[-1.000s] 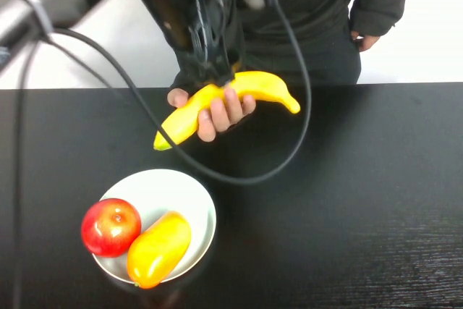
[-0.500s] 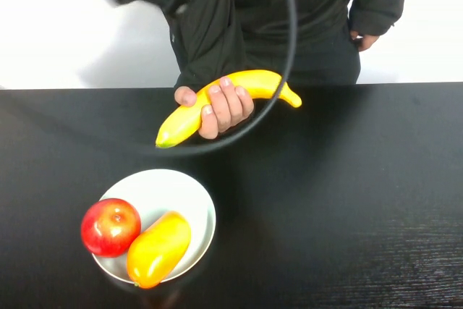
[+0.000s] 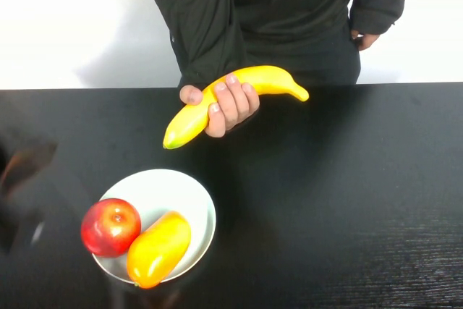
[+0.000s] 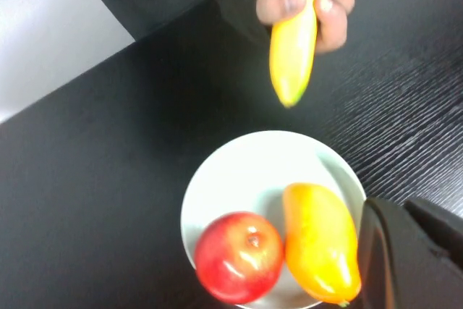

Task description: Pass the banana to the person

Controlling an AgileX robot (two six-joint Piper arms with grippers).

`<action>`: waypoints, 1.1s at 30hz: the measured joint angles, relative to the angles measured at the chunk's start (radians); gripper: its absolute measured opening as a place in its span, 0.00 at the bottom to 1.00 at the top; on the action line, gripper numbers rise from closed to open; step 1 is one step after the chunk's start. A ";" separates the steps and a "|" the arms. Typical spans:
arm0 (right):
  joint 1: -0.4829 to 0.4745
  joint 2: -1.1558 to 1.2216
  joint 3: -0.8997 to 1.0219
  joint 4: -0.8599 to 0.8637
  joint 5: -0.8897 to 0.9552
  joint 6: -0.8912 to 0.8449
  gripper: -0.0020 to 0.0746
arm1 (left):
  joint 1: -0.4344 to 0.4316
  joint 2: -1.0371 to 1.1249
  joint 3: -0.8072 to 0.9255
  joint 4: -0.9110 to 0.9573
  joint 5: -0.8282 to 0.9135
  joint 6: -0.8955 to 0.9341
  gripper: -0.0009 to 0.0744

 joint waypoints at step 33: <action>0.000 0.000 0.000 0.000 0.000 0.000 0.02 | 0.321 -0.718 0.878 0.038 -0.911 -0.077 0.01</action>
